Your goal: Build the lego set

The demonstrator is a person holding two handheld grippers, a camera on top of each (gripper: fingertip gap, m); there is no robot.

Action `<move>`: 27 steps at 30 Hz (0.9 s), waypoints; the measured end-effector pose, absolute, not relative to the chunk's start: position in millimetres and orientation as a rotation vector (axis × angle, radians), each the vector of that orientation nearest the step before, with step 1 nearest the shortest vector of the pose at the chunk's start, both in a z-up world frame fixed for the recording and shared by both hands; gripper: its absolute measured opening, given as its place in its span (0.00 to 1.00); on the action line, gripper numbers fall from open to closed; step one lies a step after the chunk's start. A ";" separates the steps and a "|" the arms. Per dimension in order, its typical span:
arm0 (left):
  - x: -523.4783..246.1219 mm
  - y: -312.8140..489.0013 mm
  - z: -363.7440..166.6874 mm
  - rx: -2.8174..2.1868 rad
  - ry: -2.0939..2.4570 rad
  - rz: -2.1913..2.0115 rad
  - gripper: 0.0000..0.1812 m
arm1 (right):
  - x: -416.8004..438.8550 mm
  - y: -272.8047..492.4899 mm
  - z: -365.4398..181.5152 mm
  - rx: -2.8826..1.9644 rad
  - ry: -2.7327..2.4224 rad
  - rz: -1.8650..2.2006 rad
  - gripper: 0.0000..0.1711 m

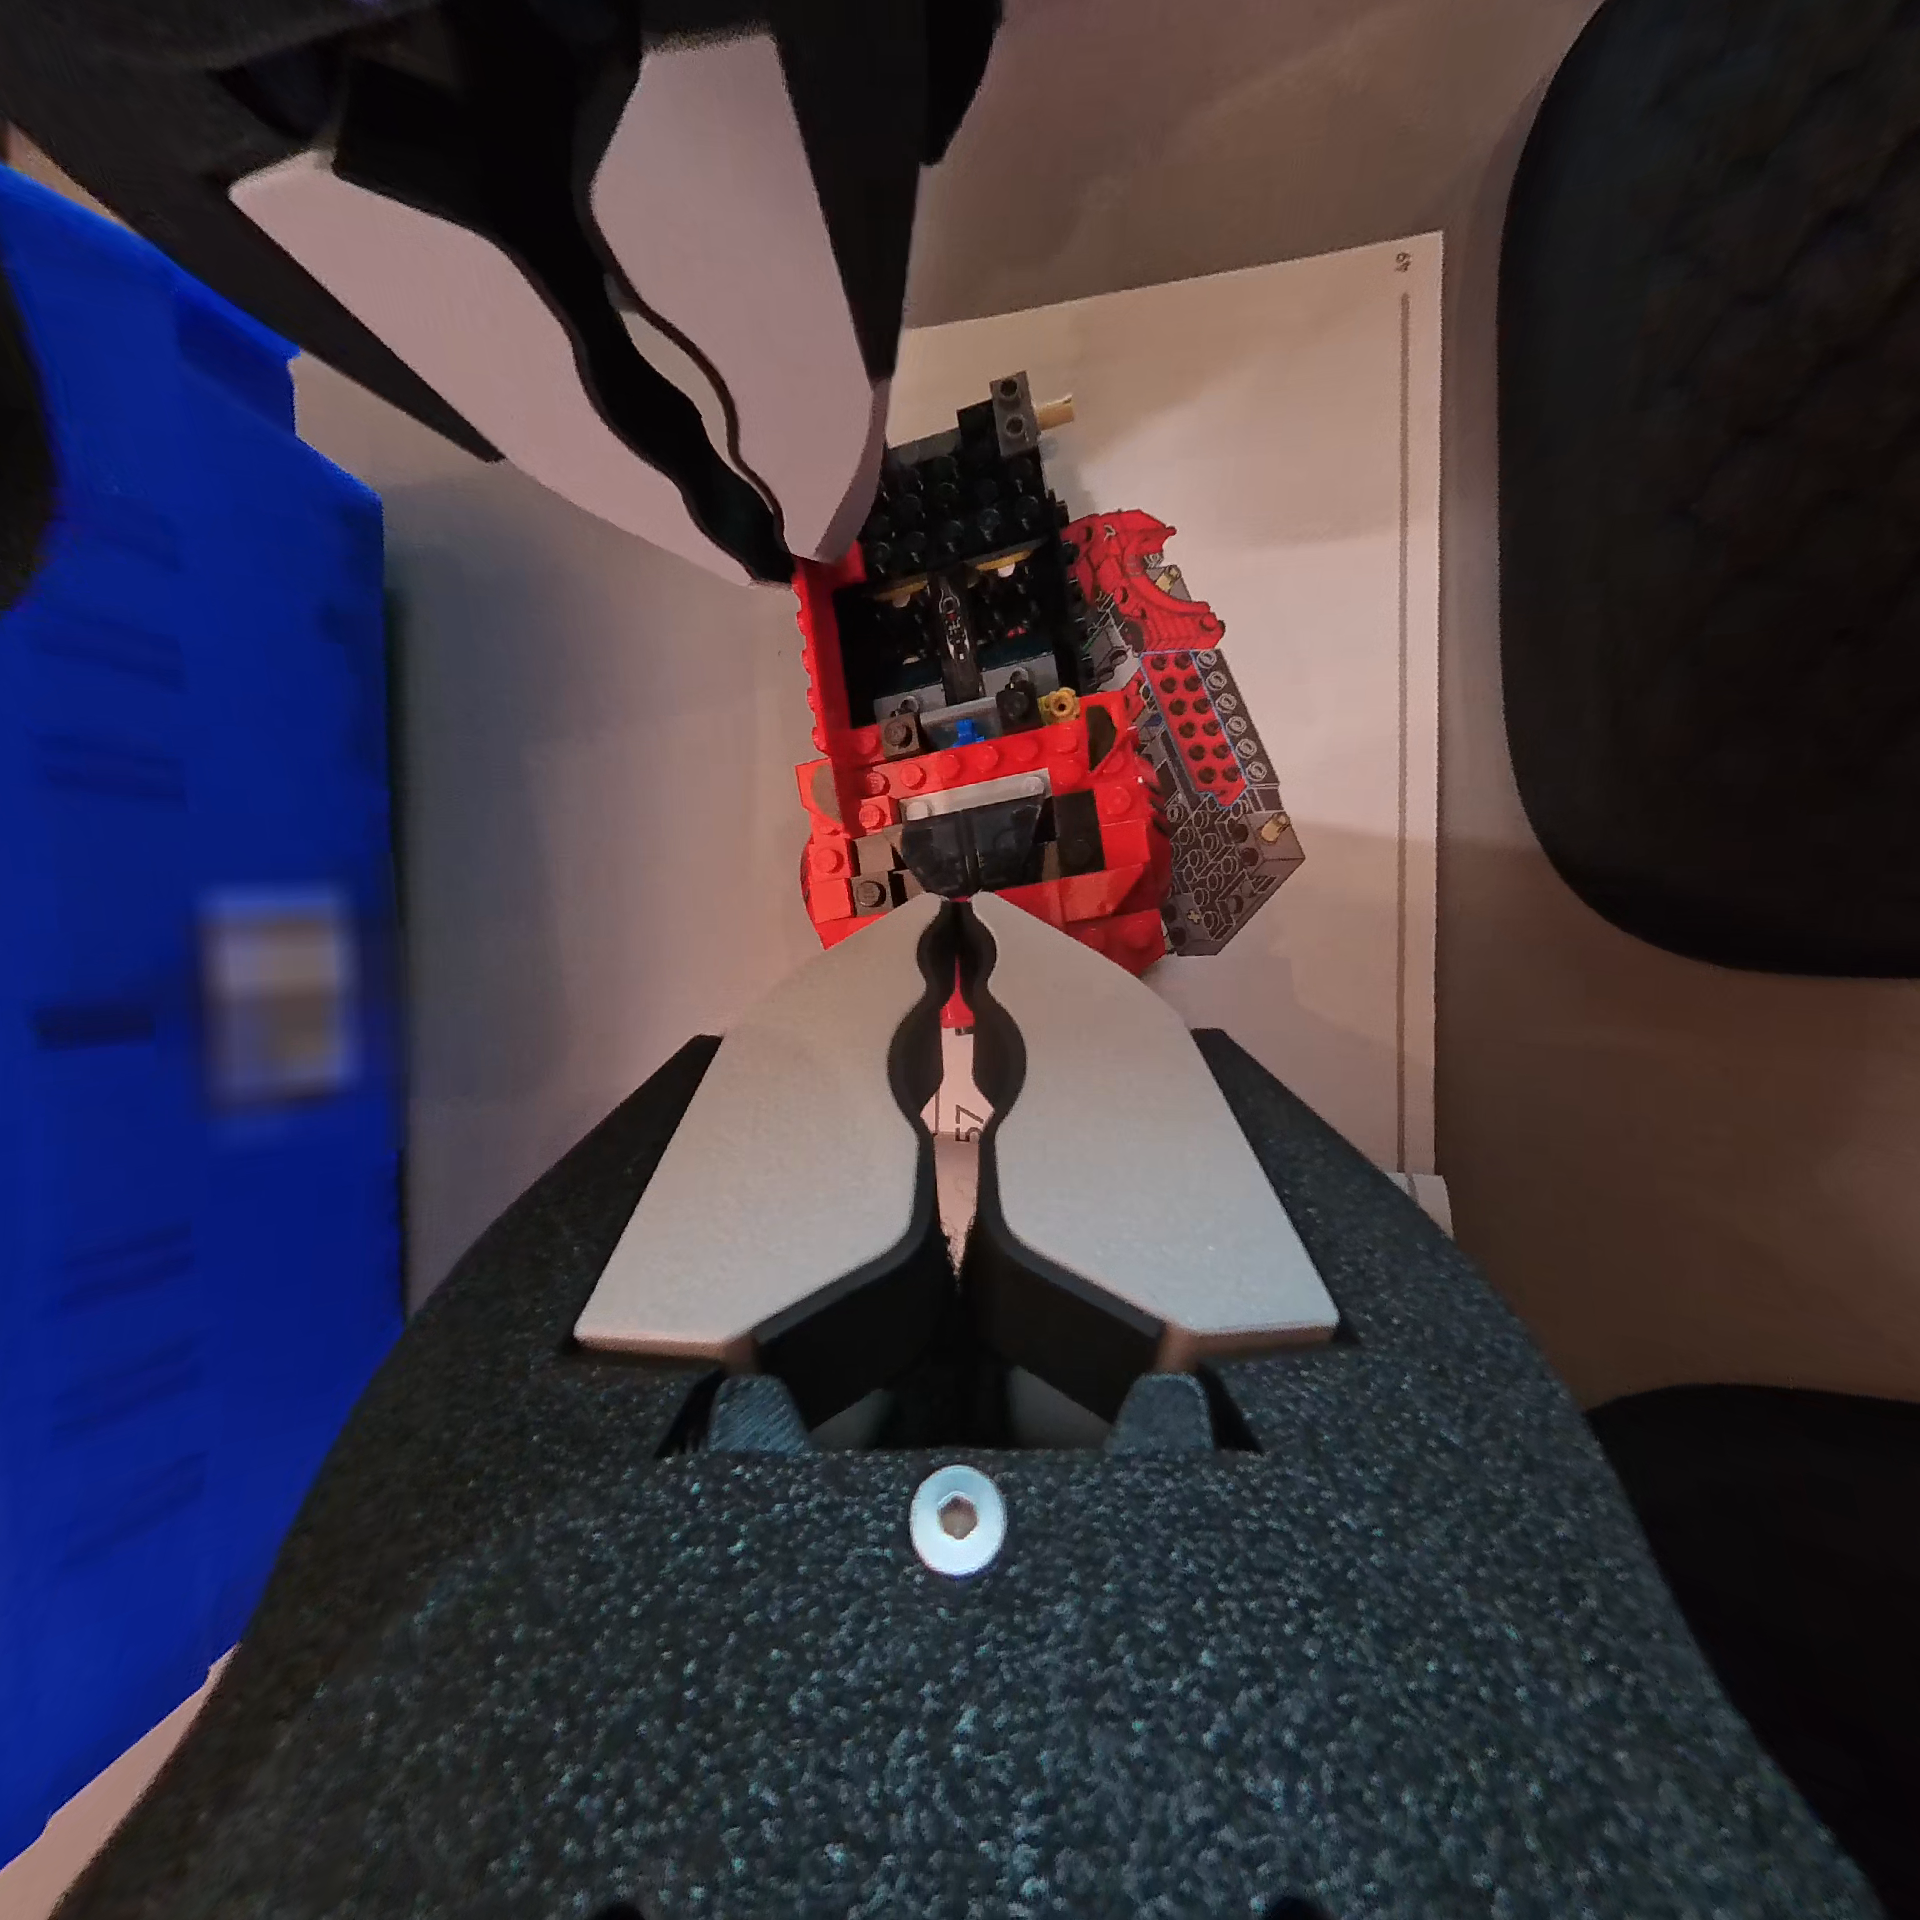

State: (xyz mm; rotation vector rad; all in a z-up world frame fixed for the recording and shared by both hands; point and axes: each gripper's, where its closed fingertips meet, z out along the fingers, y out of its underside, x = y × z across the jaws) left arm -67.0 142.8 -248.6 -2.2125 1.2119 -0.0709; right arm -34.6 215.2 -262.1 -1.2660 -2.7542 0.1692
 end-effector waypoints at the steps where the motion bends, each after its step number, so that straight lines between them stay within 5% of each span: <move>1: -67.0 142.8 -248.6 -2.213 1.212 -0.067 0.00 | -35.5 216.2 -261.3 -1.274 -2.749 0.177 0.03; 6: -66.8 142.9 -248.7 -2.214 1.211 -0.063 0.00 | -44.6 203.2 -251.4 -1.312 -2.709 0.478 0.15; 12: -66.7 142.7 -248.5 -2.215 1.217 -0.059 0.00 | -60.2 188.8 -254.4 -1.272 -2.665 0.657 0.03; 27: -65.0 142.7 -248.5 -2.201 1.217 -0.053 0.00 | -59.4 184.1 -262.6 -1.266 -2.625 0.502 0.02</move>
